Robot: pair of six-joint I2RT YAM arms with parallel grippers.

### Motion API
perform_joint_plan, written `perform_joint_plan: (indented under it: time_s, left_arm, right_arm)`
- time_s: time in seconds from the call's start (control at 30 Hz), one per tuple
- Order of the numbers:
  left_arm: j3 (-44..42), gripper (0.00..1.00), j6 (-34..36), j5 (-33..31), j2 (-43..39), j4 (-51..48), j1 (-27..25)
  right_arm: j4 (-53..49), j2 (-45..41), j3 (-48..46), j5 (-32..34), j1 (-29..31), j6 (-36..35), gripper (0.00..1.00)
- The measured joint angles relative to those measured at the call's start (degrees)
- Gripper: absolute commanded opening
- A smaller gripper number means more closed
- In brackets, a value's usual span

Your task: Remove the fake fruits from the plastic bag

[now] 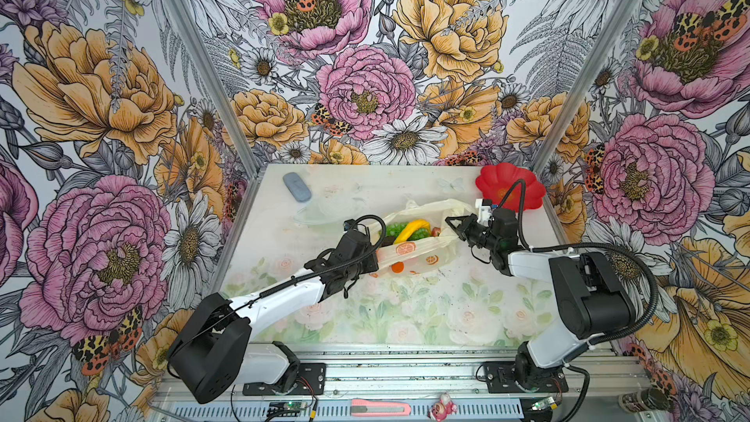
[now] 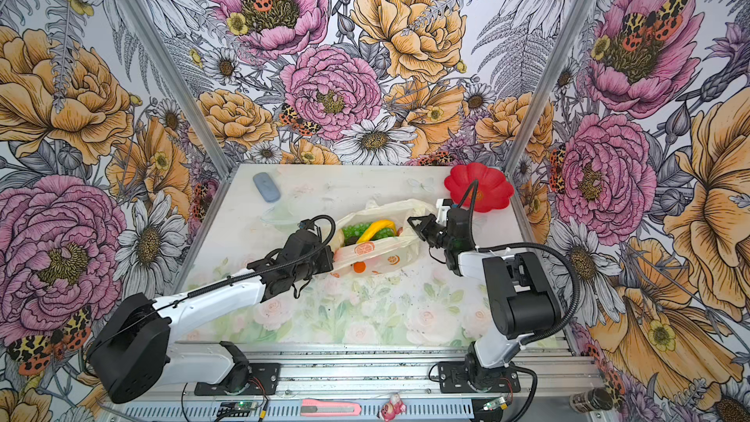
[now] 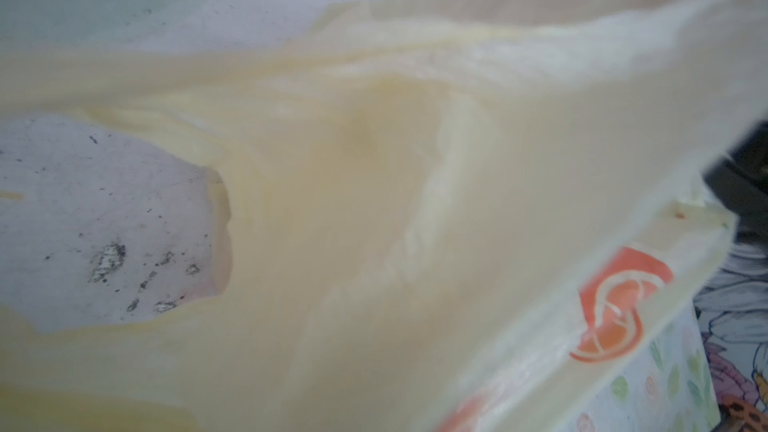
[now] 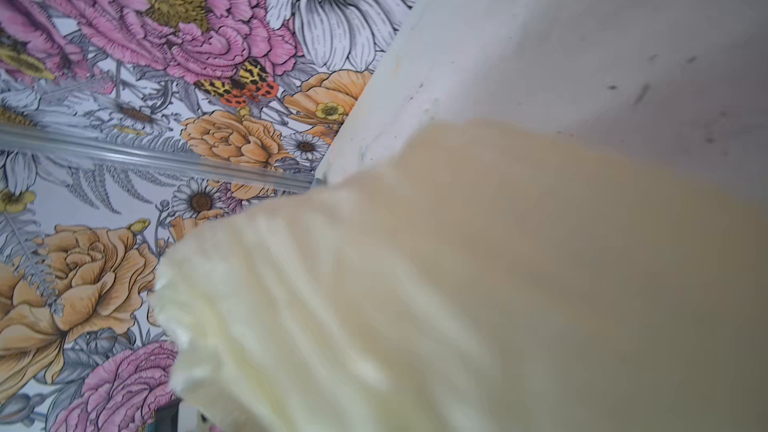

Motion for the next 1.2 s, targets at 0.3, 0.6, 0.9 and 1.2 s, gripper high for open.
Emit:
perform_joint_plan:
  time_s: [0.3, 0.6, 0.9, 1.2]
  left_arm:
    - [-6.3, 0.0, 7.9, -1.9, -5.4, 7.9, 1.0]
    - [0.0, 0.0, 10.5, -1.1, -1.3, 7.8, 4.7]
    - [0.7, 0.0, 11.8, 0.3, -0.6, 7.1, 5.1]
    - [0.7, 0.0, 12.1, 1.2, -0.6, 6.2, 6.4]
  right_arm:
    - [-11.0, -6.1, 1.1, 2.5, 1.1, -4.1, 0.47]
    - [-36.0, -20.1, 7.7, 11.3, 5.9, -24.2, 0.71]
    - [-50.7, -23.3, 15.6, 25.0, 13.8, -47.3, 0.77]
    - [-50.4, -12.2, 27.5, 25.9, 17.6, -70.4, 0.83]
